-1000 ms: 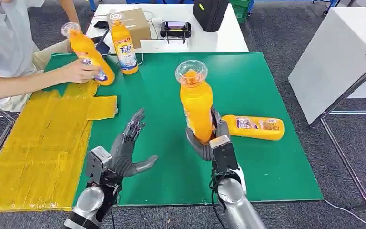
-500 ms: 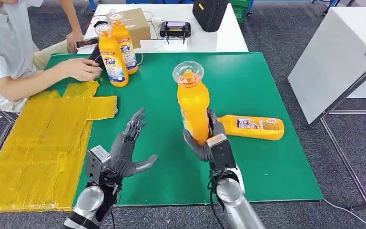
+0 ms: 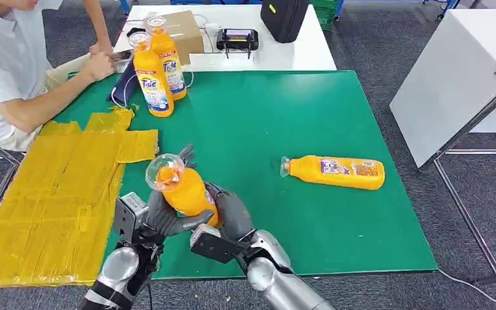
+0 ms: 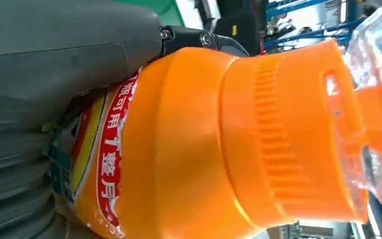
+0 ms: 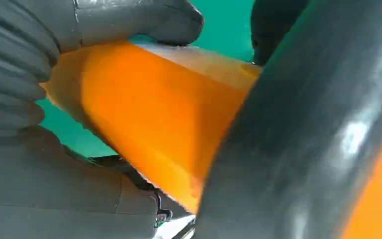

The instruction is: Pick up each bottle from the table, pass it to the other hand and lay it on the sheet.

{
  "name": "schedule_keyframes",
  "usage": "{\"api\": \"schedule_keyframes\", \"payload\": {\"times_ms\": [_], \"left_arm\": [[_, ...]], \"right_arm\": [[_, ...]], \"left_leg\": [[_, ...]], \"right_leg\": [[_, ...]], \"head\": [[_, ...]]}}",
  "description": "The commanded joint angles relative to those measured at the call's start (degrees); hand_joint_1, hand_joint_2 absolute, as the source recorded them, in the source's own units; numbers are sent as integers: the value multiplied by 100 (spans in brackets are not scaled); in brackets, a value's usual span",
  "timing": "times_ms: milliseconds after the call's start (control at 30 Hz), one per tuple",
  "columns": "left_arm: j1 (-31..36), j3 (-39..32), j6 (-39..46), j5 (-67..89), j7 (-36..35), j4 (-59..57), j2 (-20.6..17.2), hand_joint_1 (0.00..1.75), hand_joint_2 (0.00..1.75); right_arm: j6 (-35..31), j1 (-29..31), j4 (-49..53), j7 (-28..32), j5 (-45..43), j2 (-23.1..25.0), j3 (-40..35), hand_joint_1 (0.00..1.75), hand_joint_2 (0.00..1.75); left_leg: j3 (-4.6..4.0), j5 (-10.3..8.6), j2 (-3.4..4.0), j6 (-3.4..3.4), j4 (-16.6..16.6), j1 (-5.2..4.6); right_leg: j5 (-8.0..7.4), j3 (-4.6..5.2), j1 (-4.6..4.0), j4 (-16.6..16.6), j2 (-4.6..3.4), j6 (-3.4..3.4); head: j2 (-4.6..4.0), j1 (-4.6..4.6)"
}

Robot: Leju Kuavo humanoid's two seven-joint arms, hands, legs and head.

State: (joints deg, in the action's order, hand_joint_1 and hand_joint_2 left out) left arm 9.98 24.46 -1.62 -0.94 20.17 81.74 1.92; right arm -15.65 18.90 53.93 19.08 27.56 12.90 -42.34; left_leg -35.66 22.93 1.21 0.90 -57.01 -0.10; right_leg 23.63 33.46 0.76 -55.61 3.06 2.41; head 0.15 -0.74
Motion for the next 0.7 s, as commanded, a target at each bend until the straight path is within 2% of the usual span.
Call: {"api": "schedule_keyframes", "payload": {"times_ms": [33, 700], "left_arm": [[483, 295, -55, -9, -18, -405, -10, 0, 175], [498, 294, -68, -20, -6, -429, -3, 0, 175]], "right_arm": [[29, 165, -992, 29, 107, -47, -791, 175, 175], [62, 177, -1025, 29, 104, -41, -797, 175, 175]], "left_leg": [[23, 6, -27, -7, 3, 9], [10, 4, -16, -5, 2, 8]], "right_leg": [[11, -32, -5, 7, 0, -9], [8, -16, -6, 6, 3, -7]], "head": [[0, -4], [0, -2]]}}
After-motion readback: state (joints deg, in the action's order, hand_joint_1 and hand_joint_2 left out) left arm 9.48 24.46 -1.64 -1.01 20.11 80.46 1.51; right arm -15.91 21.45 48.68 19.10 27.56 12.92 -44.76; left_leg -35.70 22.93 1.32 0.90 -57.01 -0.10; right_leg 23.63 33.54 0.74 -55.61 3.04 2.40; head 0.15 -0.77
